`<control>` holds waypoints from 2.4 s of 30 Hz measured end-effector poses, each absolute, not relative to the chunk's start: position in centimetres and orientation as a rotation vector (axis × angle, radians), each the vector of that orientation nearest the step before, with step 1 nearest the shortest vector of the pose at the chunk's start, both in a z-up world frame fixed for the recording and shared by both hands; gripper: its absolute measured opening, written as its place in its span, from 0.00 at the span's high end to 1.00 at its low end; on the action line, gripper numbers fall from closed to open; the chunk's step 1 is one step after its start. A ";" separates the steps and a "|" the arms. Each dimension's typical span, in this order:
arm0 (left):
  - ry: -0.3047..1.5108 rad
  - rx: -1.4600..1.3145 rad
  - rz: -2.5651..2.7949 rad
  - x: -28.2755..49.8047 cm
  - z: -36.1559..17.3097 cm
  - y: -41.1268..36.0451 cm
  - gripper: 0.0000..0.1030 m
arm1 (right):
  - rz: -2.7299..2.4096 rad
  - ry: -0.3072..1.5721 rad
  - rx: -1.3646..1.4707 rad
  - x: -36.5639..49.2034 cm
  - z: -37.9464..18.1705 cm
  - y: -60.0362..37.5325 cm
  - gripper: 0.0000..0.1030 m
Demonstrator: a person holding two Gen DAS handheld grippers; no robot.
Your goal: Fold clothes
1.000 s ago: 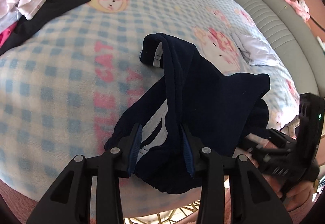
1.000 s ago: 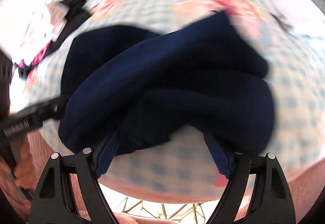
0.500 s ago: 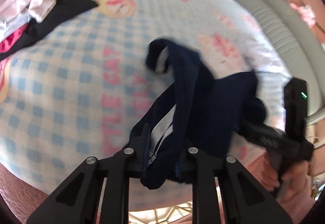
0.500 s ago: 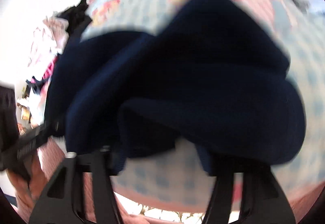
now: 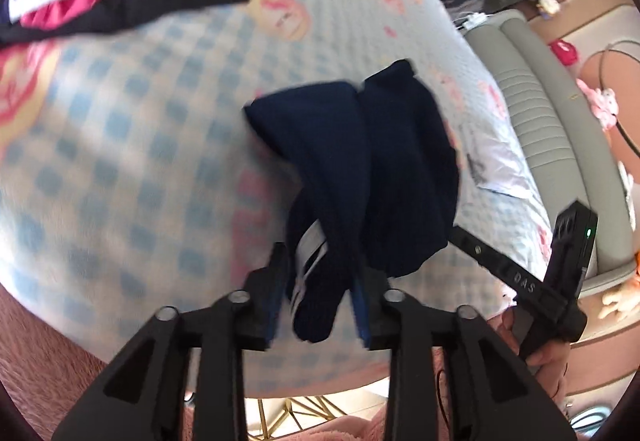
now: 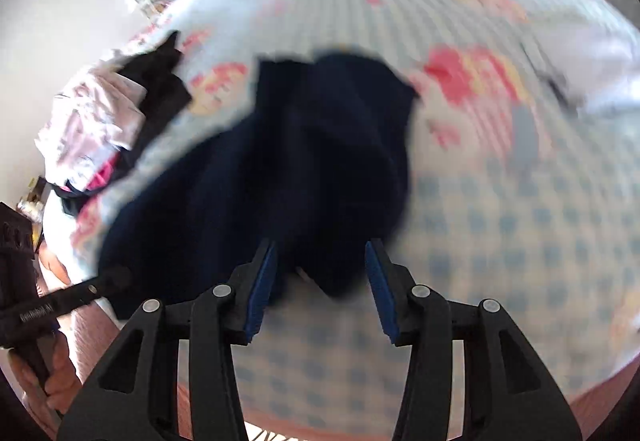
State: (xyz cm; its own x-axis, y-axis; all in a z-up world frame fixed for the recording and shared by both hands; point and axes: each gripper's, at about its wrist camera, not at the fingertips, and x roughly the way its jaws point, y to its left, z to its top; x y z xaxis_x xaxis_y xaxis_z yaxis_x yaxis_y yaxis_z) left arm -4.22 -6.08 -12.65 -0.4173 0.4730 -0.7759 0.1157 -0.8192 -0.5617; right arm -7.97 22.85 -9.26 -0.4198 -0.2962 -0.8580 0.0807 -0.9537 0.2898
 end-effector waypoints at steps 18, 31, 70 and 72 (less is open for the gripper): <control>-0.844 -1.453 2.383 -4.1 -13.4 -4.5 0.82 | -2.318 -0.553 1.577 -9.8 -13.9 25.0 0.72; -0.807 -1.323 2.433 -5.1 -9.9 -4.8 0.82 | -2.556 -0.418 1.444 -5.4 -6.5 26.3 0.89; -0.556 -1.625 2.206 -11.4 -12.8 -1.4 0.86 | -2.449 -0.508 1.544 -2.9 -7.2 29.5 0.91; -0.515 -1.649 2.208 -14.6 -11.9 -1.0 0.87 | -2.388 -0.559 1.627 -4.2 -9.1 30.3 0.91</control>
State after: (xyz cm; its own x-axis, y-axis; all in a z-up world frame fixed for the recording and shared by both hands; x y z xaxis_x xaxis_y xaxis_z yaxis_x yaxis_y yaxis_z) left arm -14.61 -1.04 -11.94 -0.2709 0.4714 -0.8393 -0.0513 -0.8777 -0.4764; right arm -4.24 30.33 -9.06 -0.3749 -0.3679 -0.8510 -0.0479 -0.9090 0.4141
